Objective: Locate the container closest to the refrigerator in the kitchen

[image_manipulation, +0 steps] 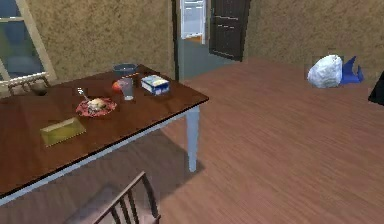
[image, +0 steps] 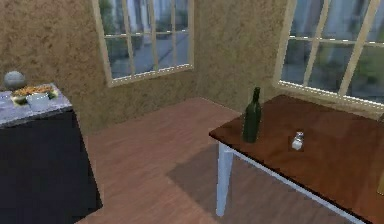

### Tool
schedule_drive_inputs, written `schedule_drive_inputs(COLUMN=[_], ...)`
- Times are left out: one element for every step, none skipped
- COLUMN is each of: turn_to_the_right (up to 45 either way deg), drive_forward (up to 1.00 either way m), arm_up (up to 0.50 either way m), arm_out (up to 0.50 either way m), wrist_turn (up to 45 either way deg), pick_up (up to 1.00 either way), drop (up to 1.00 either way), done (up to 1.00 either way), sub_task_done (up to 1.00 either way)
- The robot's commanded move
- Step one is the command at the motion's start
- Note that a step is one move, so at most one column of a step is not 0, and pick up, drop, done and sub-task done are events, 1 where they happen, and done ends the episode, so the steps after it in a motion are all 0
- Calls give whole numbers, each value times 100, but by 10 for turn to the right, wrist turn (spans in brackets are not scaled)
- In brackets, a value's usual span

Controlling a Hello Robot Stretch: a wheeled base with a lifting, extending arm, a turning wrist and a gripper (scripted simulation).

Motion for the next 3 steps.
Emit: schedule_drive_inputs(turn_to_the_right=[0,-420,0], drive_forward=[45,0,30], arm_up=[0,0,0], arm_out=[0,0,0], wrist_turn=[0,0,0], pick_up=[0,0,0], drop=[0,0,0], done=[0,0,0], sub_task_done=[0,0,0])
